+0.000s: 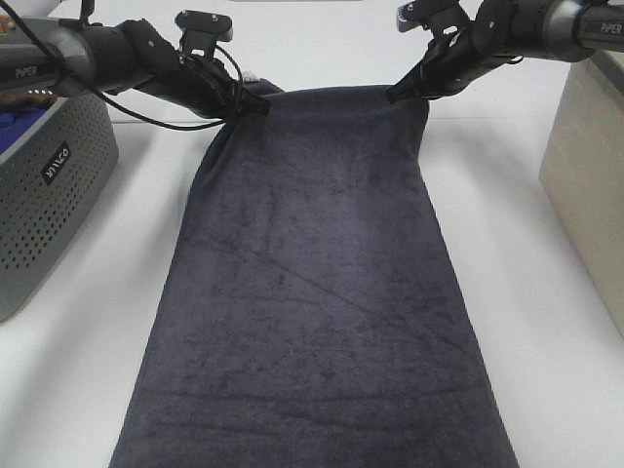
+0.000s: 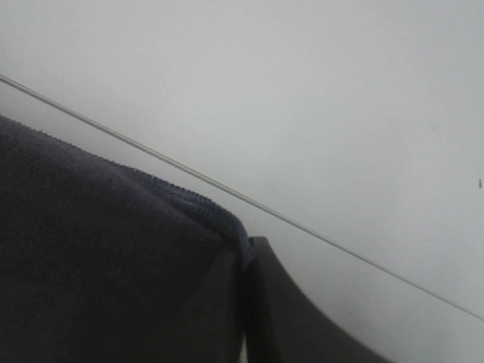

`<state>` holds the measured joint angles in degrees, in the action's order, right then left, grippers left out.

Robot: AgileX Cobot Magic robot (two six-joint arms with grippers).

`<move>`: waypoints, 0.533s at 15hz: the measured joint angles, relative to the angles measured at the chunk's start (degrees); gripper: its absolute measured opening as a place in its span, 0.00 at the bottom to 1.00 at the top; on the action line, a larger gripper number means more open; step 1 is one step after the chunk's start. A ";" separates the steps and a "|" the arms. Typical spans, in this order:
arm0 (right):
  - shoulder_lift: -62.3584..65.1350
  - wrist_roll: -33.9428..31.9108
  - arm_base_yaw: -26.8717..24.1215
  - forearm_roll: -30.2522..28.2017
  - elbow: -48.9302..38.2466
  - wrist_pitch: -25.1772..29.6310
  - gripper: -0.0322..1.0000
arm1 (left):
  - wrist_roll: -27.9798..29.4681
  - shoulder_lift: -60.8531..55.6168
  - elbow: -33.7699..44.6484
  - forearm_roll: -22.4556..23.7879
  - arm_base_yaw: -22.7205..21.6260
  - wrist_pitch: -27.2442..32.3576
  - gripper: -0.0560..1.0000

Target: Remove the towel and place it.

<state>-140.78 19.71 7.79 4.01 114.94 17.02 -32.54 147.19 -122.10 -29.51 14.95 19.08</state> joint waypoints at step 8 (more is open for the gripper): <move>-0.06 0.00 0.00 0.23 -0.06 -5.61 0.04 | -0.52 1.32 0.00 -0.17 0.40 -6.76 0.07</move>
<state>-140.83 19.71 7.79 4.24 114.88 11.40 -33.06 148.51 -122.10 -29.68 15.36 12.32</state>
